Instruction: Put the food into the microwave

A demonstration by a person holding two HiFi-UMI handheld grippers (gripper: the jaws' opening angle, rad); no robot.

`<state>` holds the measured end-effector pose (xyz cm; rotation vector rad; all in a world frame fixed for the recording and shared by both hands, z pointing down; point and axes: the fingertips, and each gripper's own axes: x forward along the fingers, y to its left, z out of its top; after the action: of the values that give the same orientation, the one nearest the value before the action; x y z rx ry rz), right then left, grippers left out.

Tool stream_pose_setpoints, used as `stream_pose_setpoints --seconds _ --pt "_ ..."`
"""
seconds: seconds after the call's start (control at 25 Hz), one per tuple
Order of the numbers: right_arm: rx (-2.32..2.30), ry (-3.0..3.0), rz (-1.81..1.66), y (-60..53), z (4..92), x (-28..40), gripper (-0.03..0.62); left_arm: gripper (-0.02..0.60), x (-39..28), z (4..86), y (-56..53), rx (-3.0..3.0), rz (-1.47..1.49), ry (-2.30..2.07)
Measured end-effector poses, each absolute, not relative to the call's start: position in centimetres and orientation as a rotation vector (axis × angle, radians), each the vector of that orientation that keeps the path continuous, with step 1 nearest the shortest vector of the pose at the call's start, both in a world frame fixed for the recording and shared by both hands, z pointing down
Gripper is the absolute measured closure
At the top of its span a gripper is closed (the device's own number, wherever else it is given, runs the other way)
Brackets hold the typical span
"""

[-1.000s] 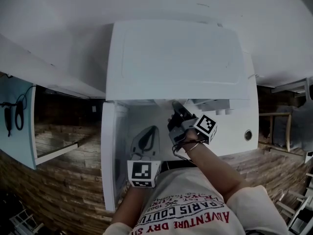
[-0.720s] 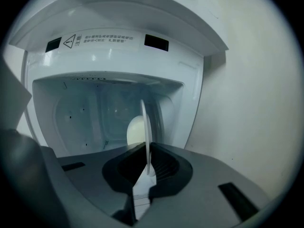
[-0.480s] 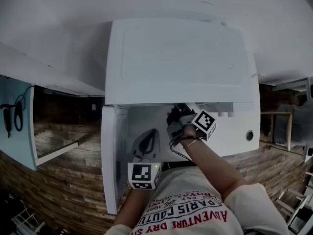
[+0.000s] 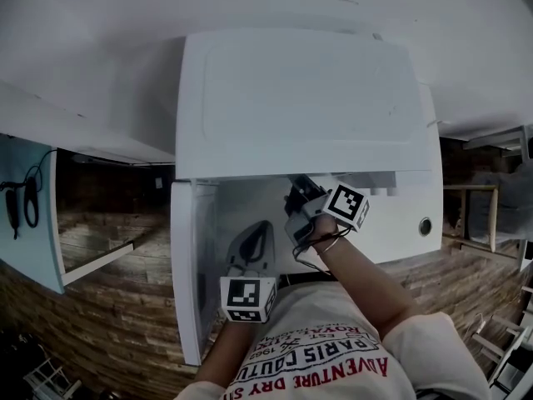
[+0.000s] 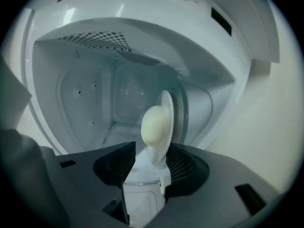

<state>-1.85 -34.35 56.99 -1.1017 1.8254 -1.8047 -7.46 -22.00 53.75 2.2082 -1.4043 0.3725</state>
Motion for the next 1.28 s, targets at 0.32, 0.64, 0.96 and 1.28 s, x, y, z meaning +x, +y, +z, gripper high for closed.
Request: stream_pose_setpoints --seconds 0.32,0.64,0.96,1.28 --pt "-1.049 2.423 -1.776 -32.1 57.4 -3.7 0.388 0.578 -8.4 54.2 -21.6 2.174 0.366 -1.399" --pt "-1.124 2.727 -1.829 -30.9 59.6 -3.5 0.401 0.578 -8.1 54.4 -21.5 2.170 0.358 -1.385" --pt "-1.154 2.793 -1.797 -30.6 60.3 -3.6 0.416 0.578 -8.5 54.7 -21.3 2.157 0.360 -1.395" --pt "-1.374 2.746 -1.651 -28.7 59.4 -1.8 0.510 0.578 -7.6 53.7 -21.6 2.198 0.358 -1.389"
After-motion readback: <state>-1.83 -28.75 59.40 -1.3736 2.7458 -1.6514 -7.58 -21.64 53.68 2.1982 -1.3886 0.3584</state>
